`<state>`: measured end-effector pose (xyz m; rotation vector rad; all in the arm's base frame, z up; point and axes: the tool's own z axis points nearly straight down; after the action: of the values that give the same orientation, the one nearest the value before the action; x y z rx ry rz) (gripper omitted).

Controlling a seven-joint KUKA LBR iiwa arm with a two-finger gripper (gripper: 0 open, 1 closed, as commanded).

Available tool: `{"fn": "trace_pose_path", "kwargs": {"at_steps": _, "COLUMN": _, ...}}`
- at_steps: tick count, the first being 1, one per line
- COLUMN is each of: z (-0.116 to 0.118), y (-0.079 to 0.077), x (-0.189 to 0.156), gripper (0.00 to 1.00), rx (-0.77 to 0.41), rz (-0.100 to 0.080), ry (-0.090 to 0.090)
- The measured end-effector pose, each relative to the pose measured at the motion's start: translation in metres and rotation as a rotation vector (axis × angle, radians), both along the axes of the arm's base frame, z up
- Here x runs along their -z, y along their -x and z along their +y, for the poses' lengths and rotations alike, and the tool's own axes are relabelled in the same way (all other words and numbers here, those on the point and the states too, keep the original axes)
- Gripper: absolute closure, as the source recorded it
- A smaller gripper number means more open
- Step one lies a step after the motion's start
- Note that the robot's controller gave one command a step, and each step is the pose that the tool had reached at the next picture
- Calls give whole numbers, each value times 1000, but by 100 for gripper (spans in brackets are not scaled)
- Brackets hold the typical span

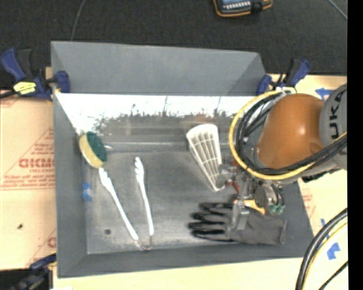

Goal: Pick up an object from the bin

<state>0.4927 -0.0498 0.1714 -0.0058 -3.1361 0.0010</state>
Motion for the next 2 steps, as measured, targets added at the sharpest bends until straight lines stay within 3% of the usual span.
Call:
{"fn": "trace_pose_path", "kwargs": {"at_steps": 1, "z": 0, "y": -2, "x": -4, "gripper": 0, "rx": -3, "rz": -8, "ry": 1}}
{"fn": "trace_pose_path", "kwargs": {"at_steps": 2, "z": -14, "y": 17, "x": 102, "gripper": 0, "rx": 79, "rz": -21, "ry": 1}}
